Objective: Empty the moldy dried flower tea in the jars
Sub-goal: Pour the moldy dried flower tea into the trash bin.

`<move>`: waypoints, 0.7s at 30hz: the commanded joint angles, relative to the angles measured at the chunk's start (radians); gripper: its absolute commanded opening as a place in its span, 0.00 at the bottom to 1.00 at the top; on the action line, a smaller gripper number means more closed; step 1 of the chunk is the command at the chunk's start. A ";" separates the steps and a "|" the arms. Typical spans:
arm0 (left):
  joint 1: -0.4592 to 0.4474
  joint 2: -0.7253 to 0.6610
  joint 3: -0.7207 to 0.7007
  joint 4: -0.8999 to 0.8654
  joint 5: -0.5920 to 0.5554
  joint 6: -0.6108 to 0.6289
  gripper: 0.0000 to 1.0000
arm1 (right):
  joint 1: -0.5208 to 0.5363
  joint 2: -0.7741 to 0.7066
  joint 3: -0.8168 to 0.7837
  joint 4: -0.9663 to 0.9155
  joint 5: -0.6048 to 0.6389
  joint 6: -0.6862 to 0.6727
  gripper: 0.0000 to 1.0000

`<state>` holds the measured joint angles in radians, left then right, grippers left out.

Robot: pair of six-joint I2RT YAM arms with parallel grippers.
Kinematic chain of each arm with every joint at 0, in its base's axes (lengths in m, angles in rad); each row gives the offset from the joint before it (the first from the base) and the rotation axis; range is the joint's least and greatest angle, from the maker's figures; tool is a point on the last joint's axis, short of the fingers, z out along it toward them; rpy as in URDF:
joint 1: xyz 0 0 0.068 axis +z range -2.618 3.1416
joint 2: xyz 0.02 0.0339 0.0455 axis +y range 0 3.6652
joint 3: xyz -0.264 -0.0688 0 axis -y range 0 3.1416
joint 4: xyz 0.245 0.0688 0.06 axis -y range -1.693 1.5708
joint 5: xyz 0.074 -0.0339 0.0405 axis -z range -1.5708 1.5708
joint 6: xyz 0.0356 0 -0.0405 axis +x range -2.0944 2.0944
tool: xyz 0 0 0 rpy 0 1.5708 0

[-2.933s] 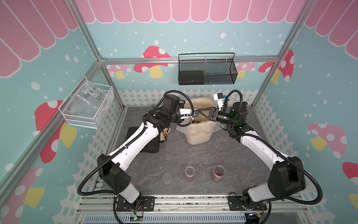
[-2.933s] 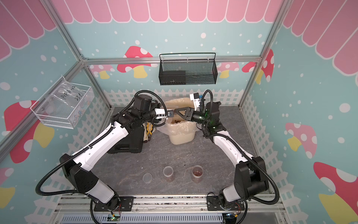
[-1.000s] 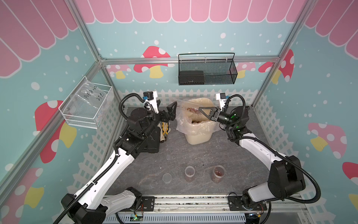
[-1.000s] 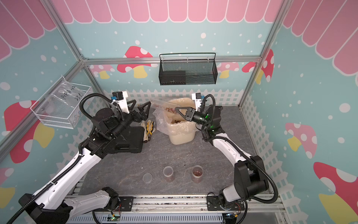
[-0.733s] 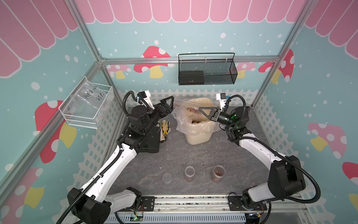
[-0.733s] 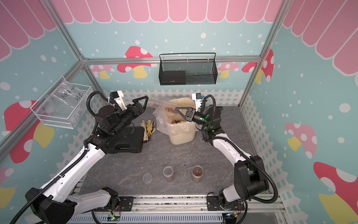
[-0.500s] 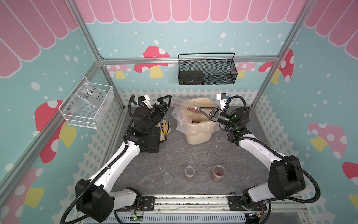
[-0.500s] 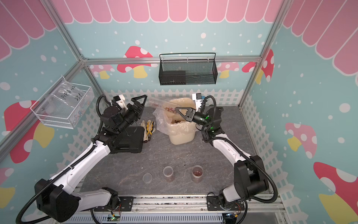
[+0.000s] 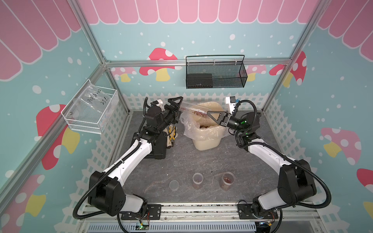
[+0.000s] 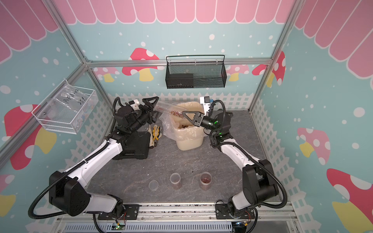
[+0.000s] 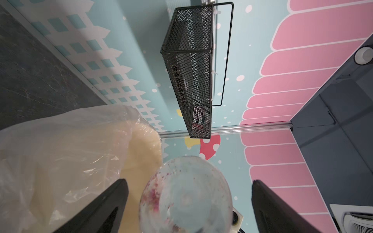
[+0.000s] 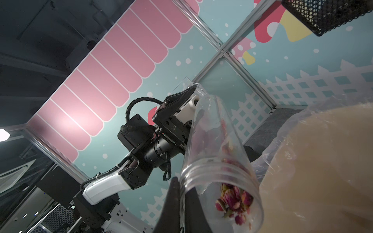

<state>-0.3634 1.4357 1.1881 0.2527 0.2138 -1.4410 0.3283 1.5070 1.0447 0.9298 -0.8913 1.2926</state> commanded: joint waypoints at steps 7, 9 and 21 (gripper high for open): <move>-0.033 0.093 0.039 0.158 0.046 -0.142 0.73 | 0.002 0.005 -0.023 0.076 -0.012 0.039 0.00; -0.036 0.097 0.041 0.158 0.047 -0.144 0.69 | 0.001 0.007 -0.025 0.076 -0.010 0.037 0.00; -0.036 0.079 0.032 0.117 0.012 -0.074 0.38 | 0.001 -0.008 -0.033 0.073 0.010 0.023 0.12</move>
<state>-0.3950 1.5280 1.1992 0.3782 0.2390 -1.5478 0.3275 1.5124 1.0241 0.9482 -0.8951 1.3140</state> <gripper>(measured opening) 0.567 0.109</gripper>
